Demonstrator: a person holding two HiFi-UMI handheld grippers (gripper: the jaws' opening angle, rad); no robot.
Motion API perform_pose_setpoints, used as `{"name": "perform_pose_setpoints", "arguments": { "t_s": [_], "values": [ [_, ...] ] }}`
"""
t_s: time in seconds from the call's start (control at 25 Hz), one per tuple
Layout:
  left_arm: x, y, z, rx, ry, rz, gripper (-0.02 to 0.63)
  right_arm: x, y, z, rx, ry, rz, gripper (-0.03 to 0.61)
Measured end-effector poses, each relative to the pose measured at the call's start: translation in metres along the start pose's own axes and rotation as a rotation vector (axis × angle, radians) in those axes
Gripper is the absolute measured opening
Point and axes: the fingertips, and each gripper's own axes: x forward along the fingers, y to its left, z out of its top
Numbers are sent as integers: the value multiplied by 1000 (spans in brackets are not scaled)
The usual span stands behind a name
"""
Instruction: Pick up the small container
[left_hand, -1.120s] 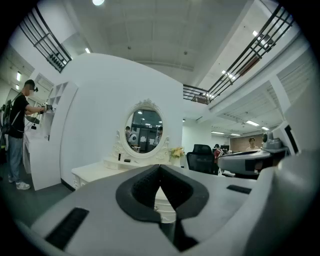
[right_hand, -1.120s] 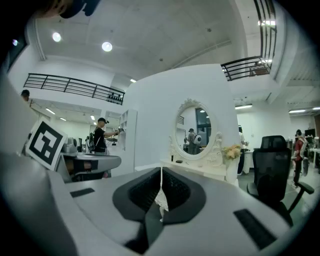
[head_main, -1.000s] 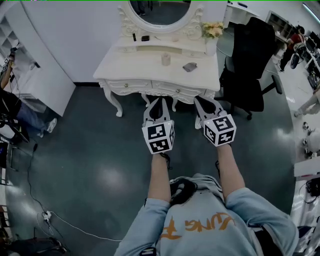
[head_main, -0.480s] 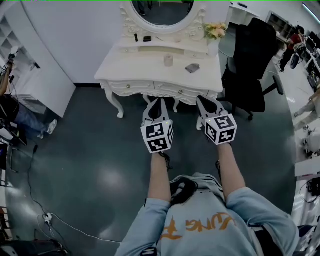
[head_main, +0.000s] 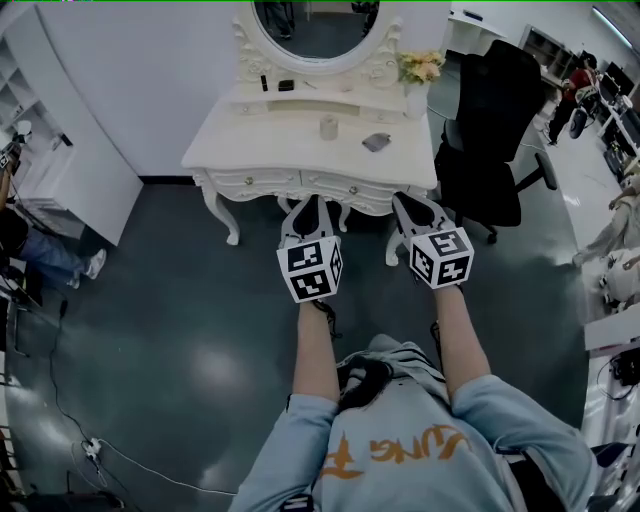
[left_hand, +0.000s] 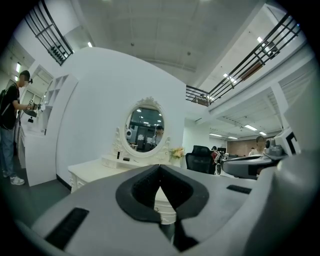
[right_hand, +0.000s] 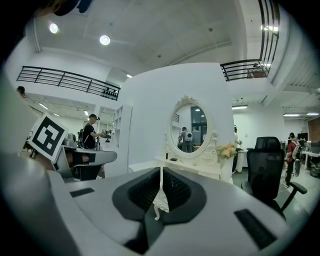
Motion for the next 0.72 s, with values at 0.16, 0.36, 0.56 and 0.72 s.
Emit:
{"name": "perform_pose_setpoints", "arguments": {
  "t_s": [0.16, 0.36, 0.56, 0.72],
  "values": [
    [1, -3, 0, -5, -2, -15, 21, -3, -5, 2, 5, -6, -13, 34],
    [4, -1, 0, -11, -1, -17, 21, -1, -6, 5, -1, -8, -10, 34],
    [18, 7, -12, -4, 45, -7, 21, 11, -13, 13, 50, -27, 23, 34],
    [31, 13, 1, 8, 17, 3, 21, 25, -27, 21, 75, -47, 29, 34]
  ]
}}
